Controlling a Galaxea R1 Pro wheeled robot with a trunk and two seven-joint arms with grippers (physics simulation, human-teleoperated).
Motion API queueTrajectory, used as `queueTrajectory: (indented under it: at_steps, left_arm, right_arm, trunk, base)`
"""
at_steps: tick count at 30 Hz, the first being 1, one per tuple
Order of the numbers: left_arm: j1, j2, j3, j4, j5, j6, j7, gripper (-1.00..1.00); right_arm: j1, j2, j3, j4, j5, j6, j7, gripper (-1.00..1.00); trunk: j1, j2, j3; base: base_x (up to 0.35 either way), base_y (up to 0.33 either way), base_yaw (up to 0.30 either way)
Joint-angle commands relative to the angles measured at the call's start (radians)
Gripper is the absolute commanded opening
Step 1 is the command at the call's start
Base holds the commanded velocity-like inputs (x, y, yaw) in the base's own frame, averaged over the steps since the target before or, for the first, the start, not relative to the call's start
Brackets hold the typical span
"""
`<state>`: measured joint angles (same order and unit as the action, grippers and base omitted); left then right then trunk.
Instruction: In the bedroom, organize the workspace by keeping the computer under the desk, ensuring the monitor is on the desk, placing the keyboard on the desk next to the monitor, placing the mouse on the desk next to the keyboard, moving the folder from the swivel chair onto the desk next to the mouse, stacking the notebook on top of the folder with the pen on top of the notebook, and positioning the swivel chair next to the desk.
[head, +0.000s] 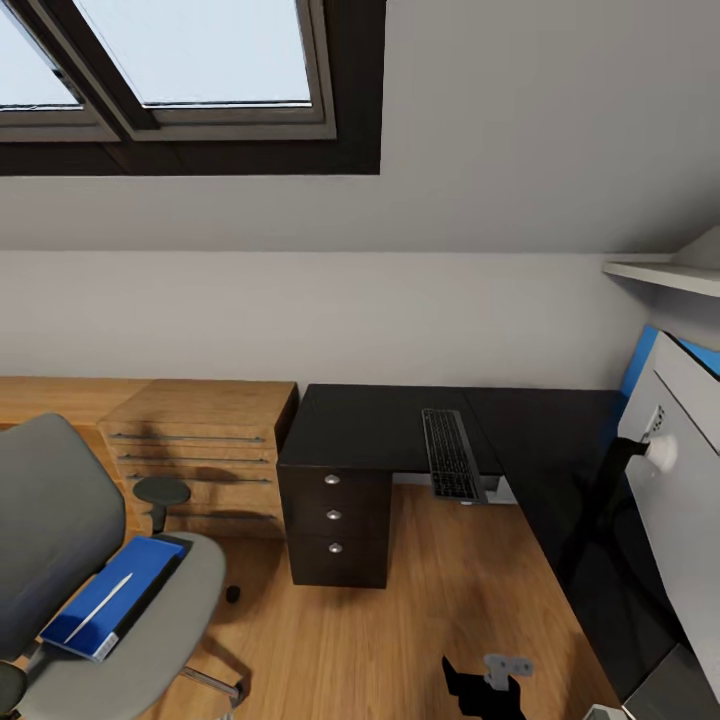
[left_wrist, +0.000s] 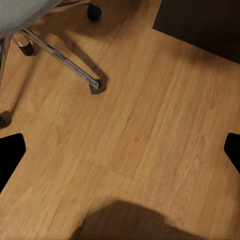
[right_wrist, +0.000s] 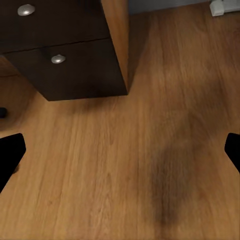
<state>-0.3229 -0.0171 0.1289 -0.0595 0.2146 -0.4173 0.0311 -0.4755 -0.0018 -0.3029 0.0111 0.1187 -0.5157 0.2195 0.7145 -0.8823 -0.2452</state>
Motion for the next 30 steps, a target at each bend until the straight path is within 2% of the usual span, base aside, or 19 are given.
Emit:
queueTrajectory:
  at_steps: [1,4,12,25,30]
  left_arm:
    - [-0.001,0.000,0.007,0.004,-0.005,-0.007,0.001,1.00]
    - [-0.001,0.000,0.008,0.016,-0.008,-0.020,0.001,1.00]
    - [-0.001,0.002,0.008,0.019,-0.008,-0.023,0.001,1.00]
    - [-0.001,0.002,0.008,0.020,-0.006,-0.023,0.002,1.00]
    - [-0.001,0.002,0.008,0.020,-0.006,-0.023,0.003,1.00]
  right_arm:
    - [-0.001,0.001,-0.009,0.001,0.010,-0.004,0.001,1.00]
    - [0.000,0.017,-0.009,0.002,0.011,-0.007,-0.001,1.00]
    - [0.000,0.027,-0.010,0.003,0.012,-0.006,0.000,1.00]
    - [0.000,0.030,-0.009,0.003,0.010,-0.004,-0.002,1.00]
    - [0.000,0.032,-0.009,0.003,0.010,-0.003,-0.002,1.00]
  trunk:
    - [0.000,-0.001,-0.001]
    - [0.000,-0.001,-0.001]
    - [0.000,-0.001,-0.001]
    - [0.000,-0.001,-0.001]
    - [0.000,-0.001,-0.001]
  base:
    - [0.000,0.000,0.000]
    - [0.000,0.000,-0.033]
    - [-0.019,0.000,-0.079]
    - [-0.282,0.000,-0.003]
    - [-0.143,0.000,0.000]
